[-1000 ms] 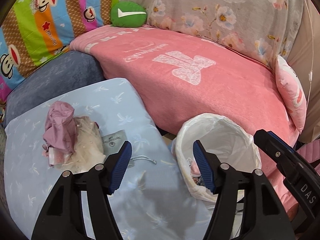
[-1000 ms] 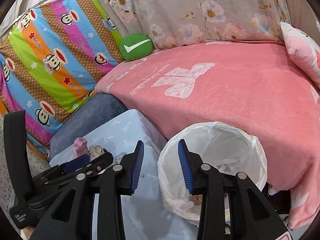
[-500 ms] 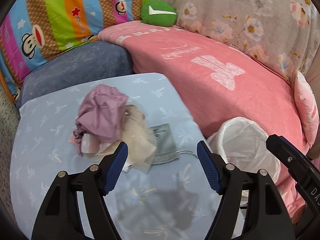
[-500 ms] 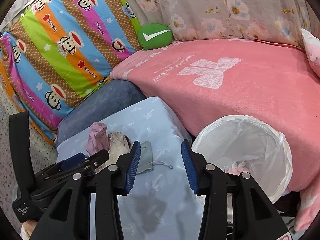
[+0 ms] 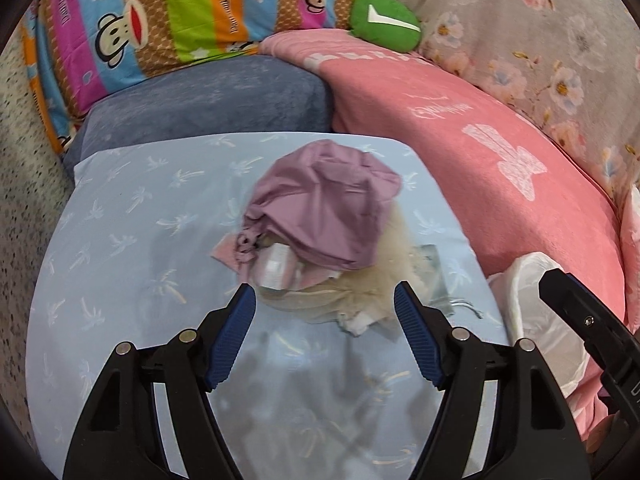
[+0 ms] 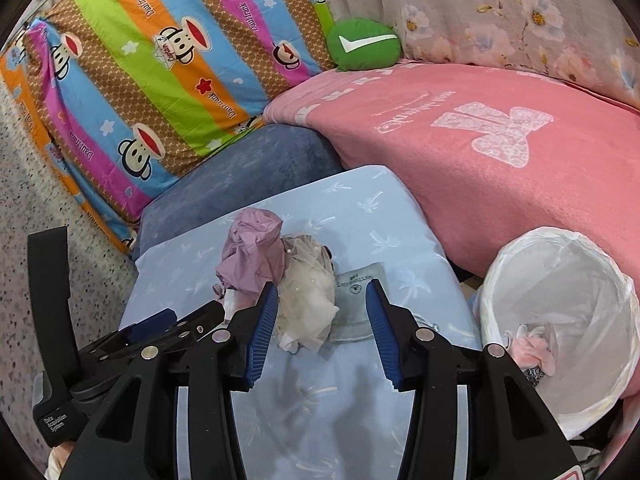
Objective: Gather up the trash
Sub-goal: 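Move both tools back over the pile toward the purple drawstring bag, then close the left tool on the clear plastic tag while the right tool grasps the purple bag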
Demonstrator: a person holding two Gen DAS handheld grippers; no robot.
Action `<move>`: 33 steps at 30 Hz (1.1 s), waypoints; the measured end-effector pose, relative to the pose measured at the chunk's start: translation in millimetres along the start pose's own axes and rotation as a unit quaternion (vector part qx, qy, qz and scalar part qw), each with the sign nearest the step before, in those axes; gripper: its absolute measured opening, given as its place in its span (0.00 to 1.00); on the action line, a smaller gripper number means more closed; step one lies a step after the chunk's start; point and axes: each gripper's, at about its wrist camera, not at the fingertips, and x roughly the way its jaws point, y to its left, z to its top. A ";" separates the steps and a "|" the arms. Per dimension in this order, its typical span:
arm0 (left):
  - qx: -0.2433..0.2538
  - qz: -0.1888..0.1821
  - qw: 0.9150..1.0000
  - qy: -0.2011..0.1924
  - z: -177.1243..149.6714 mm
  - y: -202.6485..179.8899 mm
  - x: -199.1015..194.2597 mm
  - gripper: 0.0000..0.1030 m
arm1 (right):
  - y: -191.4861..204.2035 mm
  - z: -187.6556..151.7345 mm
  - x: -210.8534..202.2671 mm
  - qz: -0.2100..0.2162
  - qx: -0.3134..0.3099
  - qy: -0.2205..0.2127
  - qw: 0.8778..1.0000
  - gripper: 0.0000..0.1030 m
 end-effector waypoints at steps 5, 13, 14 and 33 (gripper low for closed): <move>-0.024 0.009 1.000 0.009 1.6 26.7 9.3 0.67 | 22.1 3.3 23.1 0.007 -0.018 0.013 1.000 0.48; -0.059 0.018 0.998 0.026 1.6 62.6 26.5 0.67 | 47.2 10.6 67.3 0.018 -0.025 0.037 0.999 0.49; -0.062 0.019 0.997 0.028 1.1 66.5 29.2 0.67 | 49.1 11.2 72.2 0.019 -0.026 0.039 0.999 0.49; -0.062 -0.028 0.996 0.052 1.6 67.1 61.3 0.65 | 61.5 27.7 132.7 0.034 -0.009 0.060 0.998 0.18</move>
